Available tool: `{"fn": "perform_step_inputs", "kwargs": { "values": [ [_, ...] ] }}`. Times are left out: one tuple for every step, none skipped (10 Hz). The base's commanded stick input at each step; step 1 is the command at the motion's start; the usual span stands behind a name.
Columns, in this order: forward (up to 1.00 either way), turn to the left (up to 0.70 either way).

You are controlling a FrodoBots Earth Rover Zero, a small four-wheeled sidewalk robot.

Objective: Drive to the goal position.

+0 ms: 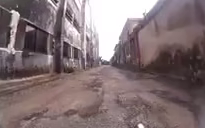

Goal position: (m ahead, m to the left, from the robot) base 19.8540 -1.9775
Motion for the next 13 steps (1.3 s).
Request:
{"fn": "perform_step_inputs", "kwargs": {
  "values": [
    [0.85,0.00],
    [0.85,0.00],
    [0.85,0.00],
    [0.85,0.00],
    [0.85,0.00],
    [0.85,0.00],
    [0.85,0.00],
    [0.85,0.00],
    [0.85,0.00],
    [0.85,0.00],
    [0.85,0.00],
    [0.85,0.00],
    [0.85,0.00]
  ]
}}
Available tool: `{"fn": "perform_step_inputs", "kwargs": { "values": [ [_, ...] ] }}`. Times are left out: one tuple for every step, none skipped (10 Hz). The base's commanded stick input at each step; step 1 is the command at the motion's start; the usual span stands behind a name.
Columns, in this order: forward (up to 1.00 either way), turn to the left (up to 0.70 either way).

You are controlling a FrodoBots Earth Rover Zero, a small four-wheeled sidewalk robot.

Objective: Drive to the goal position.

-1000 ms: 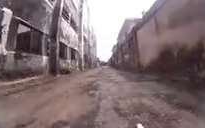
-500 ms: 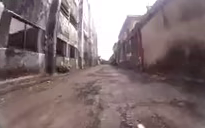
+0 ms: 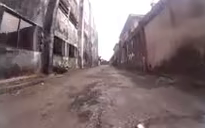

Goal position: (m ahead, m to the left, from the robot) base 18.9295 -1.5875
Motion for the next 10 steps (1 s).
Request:
{"fn": "perform_step_inputs", "kwargs": {
  "values": [
    [0.85,-0.02],
    [0.85,-0.09],
    [0.85,-0.08],
    [0.85,-0.06],
    [0.85,0.00],
    [0.85,0.00],
    [0.85,0.00],
    [0.85,0.00],
    [0.85,0.00],
    [0.85,0.00]
  ]
}}
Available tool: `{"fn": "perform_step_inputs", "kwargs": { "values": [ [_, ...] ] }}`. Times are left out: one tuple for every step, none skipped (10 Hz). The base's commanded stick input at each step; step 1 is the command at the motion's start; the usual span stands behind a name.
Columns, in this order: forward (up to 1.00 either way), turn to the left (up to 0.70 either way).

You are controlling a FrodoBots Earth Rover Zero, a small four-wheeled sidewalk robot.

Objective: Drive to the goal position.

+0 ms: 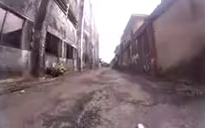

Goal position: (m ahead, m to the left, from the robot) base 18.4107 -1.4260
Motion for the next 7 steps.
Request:
{"fn": "perform_step_inputs", "kwargs": {
  "values": [
    [0.85,0.00],
    [0.85,0.00],
    [0.85,0.00],
    [0.85,0.00],
    [0.85,0.00],
    [0.85,0.00],
    [0.85,0.00]
  ]
}}
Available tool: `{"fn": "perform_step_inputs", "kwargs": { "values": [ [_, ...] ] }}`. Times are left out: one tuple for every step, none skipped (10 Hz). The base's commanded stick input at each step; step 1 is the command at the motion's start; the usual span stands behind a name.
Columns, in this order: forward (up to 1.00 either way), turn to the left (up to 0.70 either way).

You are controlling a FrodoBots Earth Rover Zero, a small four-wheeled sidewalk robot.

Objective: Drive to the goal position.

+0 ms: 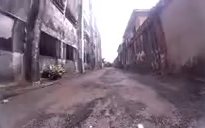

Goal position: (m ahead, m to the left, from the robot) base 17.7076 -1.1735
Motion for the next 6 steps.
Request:
{"fn": "perform_step_inputs", "kwargs": {
  "values": [
    [0.85,0.00],
    [0.85,0.00],
    [0.85,0.00],
    [0.85,0.00],
    [0.85,0.00],
    [0.85,0.00]
  ]
}}
